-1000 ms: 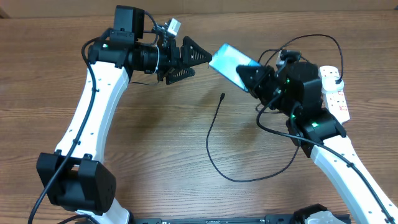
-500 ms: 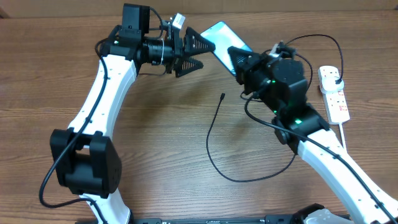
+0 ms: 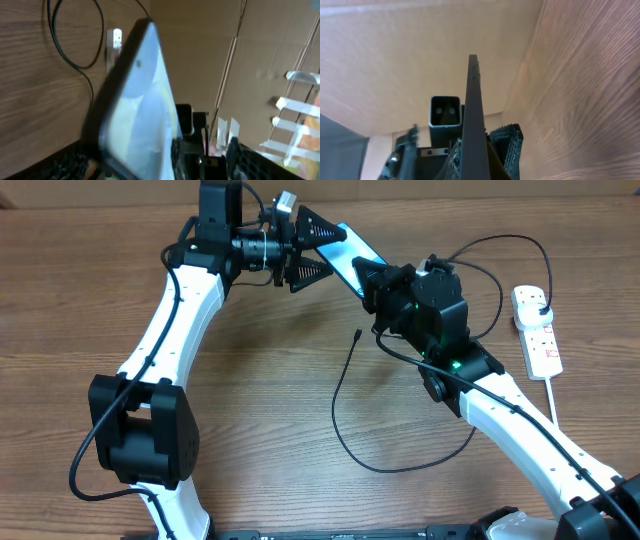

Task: Plug charger to phone and switch on socket
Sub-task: 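Open the right gripper and withdraw it, leaving the phone in the left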

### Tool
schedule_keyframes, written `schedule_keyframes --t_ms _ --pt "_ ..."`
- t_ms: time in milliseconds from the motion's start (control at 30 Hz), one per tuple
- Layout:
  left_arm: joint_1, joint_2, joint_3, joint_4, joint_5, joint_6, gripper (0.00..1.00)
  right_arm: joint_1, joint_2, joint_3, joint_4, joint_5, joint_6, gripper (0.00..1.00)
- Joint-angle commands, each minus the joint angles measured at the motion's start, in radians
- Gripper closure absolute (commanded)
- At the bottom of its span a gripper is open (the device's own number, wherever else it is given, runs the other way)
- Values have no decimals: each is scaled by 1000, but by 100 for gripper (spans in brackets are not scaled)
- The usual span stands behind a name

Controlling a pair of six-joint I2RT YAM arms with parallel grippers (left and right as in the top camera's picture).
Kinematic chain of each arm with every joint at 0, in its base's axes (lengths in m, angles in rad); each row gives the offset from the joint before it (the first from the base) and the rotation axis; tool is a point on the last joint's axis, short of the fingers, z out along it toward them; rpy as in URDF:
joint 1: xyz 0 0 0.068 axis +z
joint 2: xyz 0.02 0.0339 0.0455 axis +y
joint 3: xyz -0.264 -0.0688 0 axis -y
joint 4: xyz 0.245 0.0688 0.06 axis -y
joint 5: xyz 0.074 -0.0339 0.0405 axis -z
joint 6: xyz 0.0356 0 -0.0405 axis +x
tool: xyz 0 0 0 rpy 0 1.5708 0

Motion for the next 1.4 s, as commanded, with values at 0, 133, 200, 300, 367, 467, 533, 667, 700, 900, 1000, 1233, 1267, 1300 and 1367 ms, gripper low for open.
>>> schedule_keyframes --t_ms 0,133,200,300,367,467,533,667,700,900,1000,1233,1267,1300,1367 --pt "3 10 10 5 -60 -130 16 9 11 33 42 29 52 96" --pt "-8 10 10 5 -113 -188 29 32 34 33 59 31 52 96" --pt "-15 10 10 6 -138 -213 34 49 41 33 60 59 53 96" --pt "-24 10 10 6 -160 -234 40 68 42 33 62 96 61 96" --pt "-29 10 10 6 -173 -234 45 78 42 33 67 105 82 96" --pt "-32 10 10 6 -175 -237 50 81 42 33 81 104 82 96" --pt "-32 10 10 6 -174 -237 56 81 42 33 80 104 105 96" --pt "-32 10 10 6 -175 -237 70 81 42 33 80 100 127 96" --pt "-32 10 10 6 -175 -237 73 81 42 33 80 100 127 96" --pt "-32 10 10 6 -178 -237 82 81 42 33 80 99 127 96" --pt "-32 10 10 6 -178 -238 84 81 42 33 80 99 127 96" --pt "-32 10 10 6 -191 -238 95 81 43 33 80 100 127 96" --pt "-32 10 10 6 -193 -238 95 81 42 33 80 100 127 96" --pt "-32 10 10 6 -195 -239 96 81 42 33 80 100 127 96" --pt "-32 10 10 6 -197 -255 95 81 42 33 80 100 126 96"
